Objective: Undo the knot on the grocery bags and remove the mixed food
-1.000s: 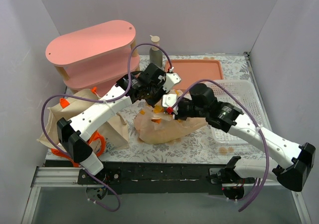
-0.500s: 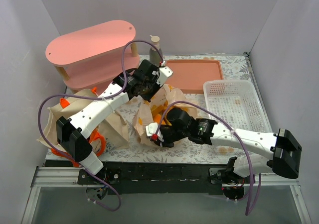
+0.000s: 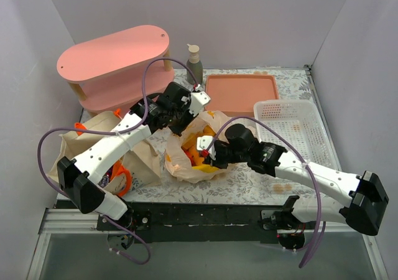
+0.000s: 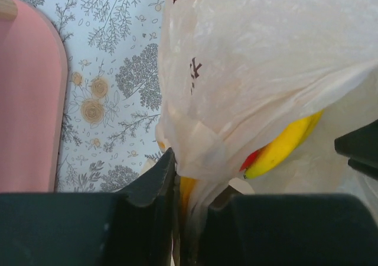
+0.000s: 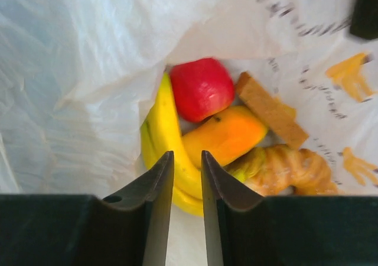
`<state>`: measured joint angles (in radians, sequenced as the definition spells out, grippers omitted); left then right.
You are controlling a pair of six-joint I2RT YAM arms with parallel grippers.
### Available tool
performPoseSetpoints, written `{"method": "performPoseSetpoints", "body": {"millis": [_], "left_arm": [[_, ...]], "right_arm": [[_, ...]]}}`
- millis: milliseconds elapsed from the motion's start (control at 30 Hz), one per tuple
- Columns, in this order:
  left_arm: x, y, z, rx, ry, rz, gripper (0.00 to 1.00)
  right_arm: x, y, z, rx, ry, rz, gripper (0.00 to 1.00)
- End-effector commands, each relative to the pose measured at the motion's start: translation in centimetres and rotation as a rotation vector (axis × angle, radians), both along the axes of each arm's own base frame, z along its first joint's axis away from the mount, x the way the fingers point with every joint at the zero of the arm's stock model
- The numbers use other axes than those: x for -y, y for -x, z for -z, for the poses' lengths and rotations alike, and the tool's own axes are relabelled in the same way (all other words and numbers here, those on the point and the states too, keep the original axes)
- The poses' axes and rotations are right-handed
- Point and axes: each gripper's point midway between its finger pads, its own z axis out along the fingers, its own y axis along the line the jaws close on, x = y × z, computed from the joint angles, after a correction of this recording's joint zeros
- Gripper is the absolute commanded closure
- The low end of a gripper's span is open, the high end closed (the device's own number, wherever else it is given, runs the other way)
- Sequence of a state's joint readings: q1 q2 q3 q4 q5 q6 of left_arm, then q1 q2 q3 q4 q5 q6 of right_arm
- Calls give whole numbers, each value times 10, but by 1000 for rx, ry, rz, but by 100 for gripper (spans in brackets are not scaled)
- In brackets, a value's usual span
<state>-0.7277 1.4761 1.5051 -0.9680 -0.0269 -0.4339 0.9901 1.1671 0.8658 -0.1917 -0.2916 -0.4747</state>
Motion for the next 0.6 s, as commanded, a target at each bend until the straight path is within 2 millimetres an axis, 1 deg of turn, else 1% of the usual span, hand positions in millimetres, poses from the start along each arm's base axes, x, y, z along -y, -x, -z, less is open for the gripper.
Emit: {"method": "performPoseSetpoints", "body": {"millis": [0, 33, 67, 100, 133, 167, 233, 300, 333, 367, 400, 467, 500, 567], "left_arm": [[-17, 4, -8, 19, -5, -20, 85], [-18, 6, -7, 10, -7, -18, 80], [-16, 10, -5, -10, 2, -2, 78], [-17, 14, -2, -28, -4, -1, 76], [-15, 21, 2, -58, 11, 16, 73], [-14, 25, 4, -77, 21, 10, 71], [-15, 32, 6, -104, 25, 17, 69], [-20, 36, 10, -114, 9, 13, 68], [-21, 37, 10, -115, 8, 13, 67], [-22, 39, 7, -112, 12, 14, 67], [-24, 42, 6, -119, 13, 12, 66], [-25, 52, 4, -142, 25, 33, 64], [-30, 60, 10, -168, 2, 60, 60], [-37, 71, 15, -196, -20, 83, 57]], "right_arm": [[8, 19, 33, -64, 32, -43, 67], [10, 22, 39, -86, 43, -46, 67], [16, 33, 51, -139, 66, -59, 67], [18, 38, 55, -162, 71, -63, 67], [20, 43, 57, -178, 68, -63, 67], [25, 49, 66, -199, 83, -58, 67], [29, 53, 67, -189, 83, -54, 68], [32, 48, 67, -152, 94, -46, 67], [31, 45, 63, -124, 91, -46, 67], [33, 35, 60, -83, 95, -16, 67], [29, 27, 49, -37, 79, -12, 68], [28, 13, 41, 10, 77, 15, 67], [25, 9, 33, 30, 66, 17, 67], [23, 5, 30, 62, 71, 1, 67]]}}
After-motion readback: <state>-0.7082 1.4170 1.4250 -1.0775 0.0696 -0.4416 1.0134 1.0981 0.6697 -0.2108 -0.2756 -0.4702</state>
